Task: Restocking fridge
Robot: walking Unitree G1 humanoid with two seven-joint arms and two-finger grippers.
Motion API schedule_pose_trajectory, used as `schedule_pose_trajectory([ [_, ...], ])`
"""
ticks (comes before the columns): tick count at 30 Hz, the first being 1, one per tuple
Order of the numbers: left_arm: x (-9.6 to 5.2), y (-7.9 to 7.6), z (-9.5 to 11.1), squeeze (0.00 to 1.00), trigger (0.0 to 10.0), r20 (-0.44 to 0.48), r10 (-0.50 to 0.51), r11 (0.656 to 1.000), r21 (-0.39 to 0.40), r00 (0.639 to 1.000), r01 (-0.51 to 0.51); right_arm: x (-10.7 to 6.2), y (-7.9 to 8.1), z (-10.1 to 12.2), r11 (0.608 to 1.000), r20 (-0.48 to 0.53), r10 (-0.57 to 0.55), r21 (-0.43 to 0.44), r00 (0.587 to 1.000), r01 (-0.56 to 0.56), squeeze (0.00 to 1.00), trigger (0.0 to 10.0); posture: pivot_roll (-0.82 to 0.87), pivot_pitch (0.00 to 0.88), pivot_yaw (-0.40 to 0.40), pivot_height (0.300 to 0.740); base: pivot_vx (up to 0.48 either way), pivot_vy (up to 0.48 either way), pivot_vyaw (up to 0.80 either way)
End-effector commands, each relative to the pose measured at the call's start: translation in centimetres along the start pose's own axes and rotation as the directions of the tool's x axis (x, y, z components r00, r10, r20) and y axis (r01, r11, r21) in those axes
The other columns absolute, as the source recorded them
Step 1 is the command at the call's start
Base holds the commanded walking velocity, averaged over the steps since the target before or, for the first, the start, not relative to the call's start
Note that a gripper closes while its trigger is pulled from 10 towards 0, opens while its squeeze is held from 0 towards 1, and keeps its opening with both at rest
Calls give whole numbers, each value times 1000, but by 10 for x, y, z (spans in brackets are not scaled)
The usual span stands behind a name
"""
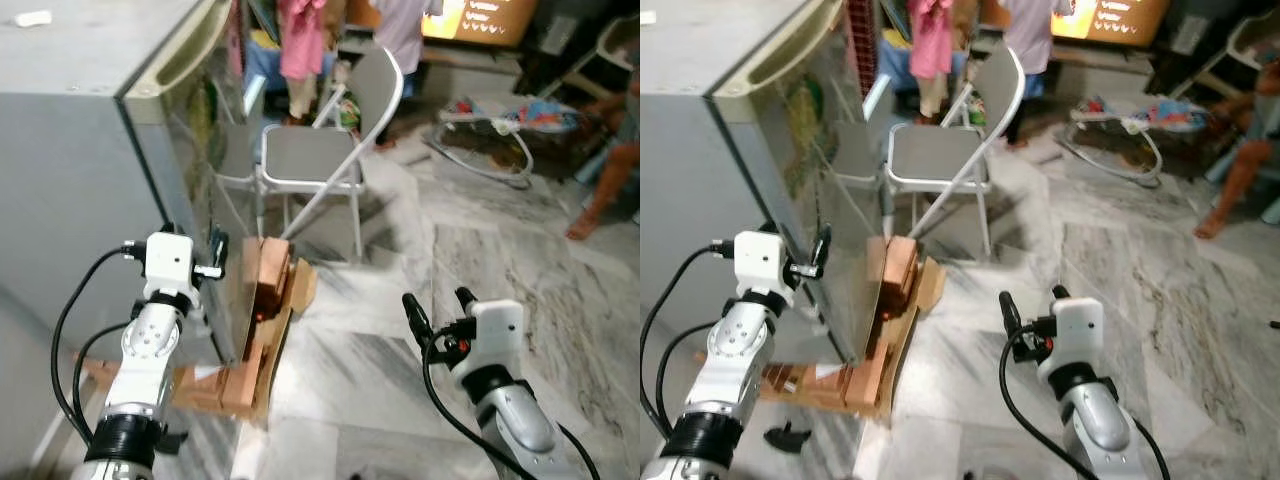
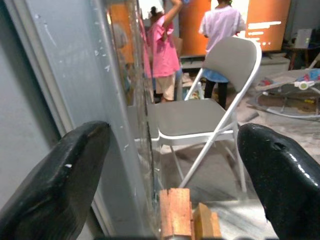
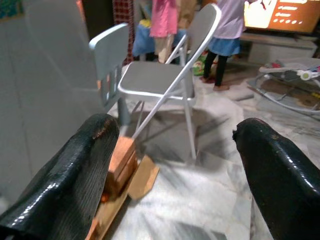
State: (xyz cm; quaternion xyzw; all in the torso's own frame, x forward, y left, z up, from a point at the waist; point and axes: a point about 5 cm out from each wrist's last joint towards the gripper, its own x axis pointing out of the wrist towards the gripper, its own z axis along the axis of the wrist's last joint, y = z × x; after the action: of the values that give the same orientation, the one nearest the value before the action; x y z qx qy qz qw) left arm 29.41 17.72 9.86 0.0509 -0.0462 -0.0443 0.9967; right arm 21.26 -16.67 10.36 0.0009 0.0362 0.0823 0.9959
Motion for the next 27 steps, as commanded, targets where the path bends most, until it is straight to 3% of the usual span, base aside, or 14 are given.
schedule_pose_trajectory([
  [1, 5, -7, 10, 0, 10000, 24, -56, 998, 3, 998, 56, 3, -1, -3, 1000, -10, -10, -2, 1000, 10, 0, 10000, -35, 6, 4, 740, 0, 0, 0],
  [12, 1, -8, 7, 0, 10000, -8, -18, 1000, 1, 1000, 18, 6, 1, -5, 1000, -15, -11, -5, 1000, 11, 0, 10000, -27, 0, 5, 740, 0, 0, 0],
  [17, 4, -14, 10, 0, 10000, -6, -92, 995, -25, 996, 92, 8, 1, -6, 1000, -21, -11, -10, 1000, 11, 0, 10000, -28, 0, 5, 740, 0, 0, 0],
  [20, 6, -27, 11, 0, 10000, -21, -226, 974, -21, 974, 225, 8, 0, -10, 1000, -49, -13, -21, 999, 12, 0, 10000, -30, 0, 5, 740, 0, 0, 0],
  [27, 21, -27, 8, 0, 10000, -33, -182, 983, -26, 983, 181, 7, 1, -12, 1000, -57, -13, -13, 998, 12, 0, 10000, -42, 0, 2, 740, 0, 0, 0],
])
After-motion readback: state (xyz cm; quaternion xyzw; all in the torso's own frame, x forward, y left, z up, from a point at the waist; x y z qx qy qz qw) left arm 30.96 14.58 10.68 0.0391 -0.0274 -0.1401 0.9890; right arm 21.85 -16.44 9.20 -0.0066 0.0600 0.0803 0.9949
